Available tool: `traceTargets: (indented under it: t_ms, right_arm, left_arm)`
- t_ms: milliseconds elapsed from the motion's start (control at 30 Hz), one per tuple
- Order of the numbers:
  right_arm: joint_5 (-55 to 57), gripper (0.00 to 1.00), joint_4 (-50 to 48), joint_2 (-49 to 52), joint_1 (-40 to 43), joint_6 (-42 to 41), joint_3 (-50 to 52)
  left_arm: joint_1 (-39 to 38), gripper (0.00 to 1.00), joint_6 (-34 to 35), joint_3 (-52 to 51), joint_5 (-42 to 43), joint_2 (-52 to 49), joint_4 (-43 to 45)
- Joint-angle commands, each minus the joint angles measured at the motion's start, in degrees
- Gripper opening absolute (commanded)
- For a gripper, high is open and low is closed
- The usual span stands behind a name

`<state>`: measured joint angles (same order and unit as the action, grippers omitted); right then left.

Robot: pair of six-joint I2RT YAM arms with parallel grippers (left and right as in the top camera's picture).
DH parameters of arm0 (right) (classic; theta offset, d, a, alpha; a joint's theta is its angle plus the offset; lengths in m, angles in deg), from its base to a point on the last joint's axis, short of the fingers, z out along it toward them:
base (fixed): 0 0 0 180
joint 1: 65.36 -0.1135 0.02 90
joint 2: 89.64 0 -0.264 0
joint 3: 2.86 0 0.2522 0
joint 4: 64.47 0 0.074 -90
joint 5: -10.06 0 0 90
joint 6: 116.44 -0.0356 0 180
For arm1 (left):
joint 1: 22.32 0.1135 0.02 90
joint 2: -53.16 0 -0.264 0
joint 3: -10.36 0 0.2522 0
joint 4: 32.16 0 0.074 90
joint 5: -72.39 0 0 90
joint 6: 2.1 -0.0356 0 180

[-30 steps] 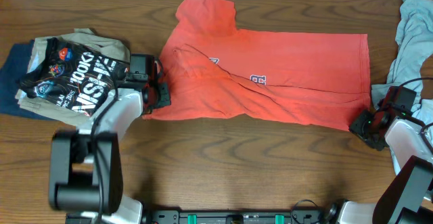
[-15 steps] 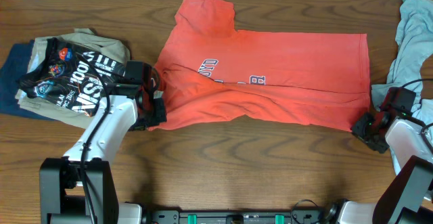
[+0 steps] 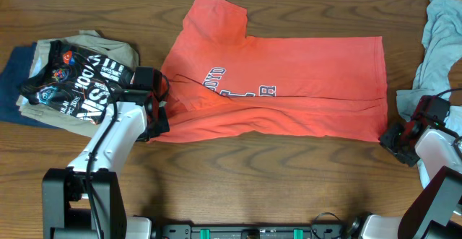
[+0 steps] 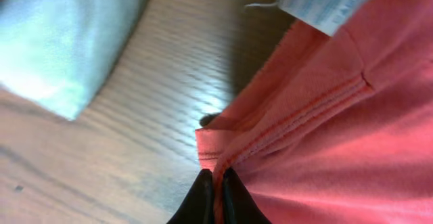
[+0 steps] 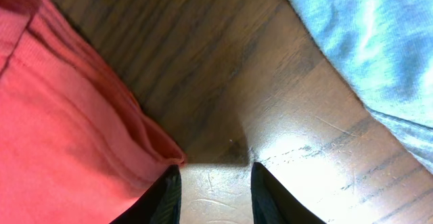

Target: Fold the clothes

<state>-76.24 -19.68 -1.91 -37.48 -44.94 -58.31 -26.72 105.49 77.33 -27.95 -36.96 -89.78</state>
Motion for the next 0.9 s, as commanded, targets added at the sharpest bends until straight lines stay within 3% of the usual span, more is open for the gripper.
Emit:
traceTargets:
  t_ms: [0, 200, 400, 867]
  right_arm:
    - [0.6, 0.33, 0.0, 0.0, 0.3, -0.8, 0.2]
    - [-2.5, 0.34, -0.7, 0.0, 0.3, -0.7, 0.2]
    - [-10.2, 0.49, -2.7, 0.0, 0.3, 2.8, 0.2]
    - [-12.7, 0.49, -0.6, 0.0, 0.3, 3.3, 0.2]
  left_arm:
    - [0.3, 0.06, 5.8, -2.3, -8.4, 0.1, -1.2]
    - [0.3, 0.06, 6.3, -3.0, -8.8, 0.1, -0.7]
    - [0.3, 0.06, 6.3, -3.0, -8.7, 0.1, -0.7]
    - [0.3, 0.06, 6.3, -3.0, -8.3, 0.1, -0.7]
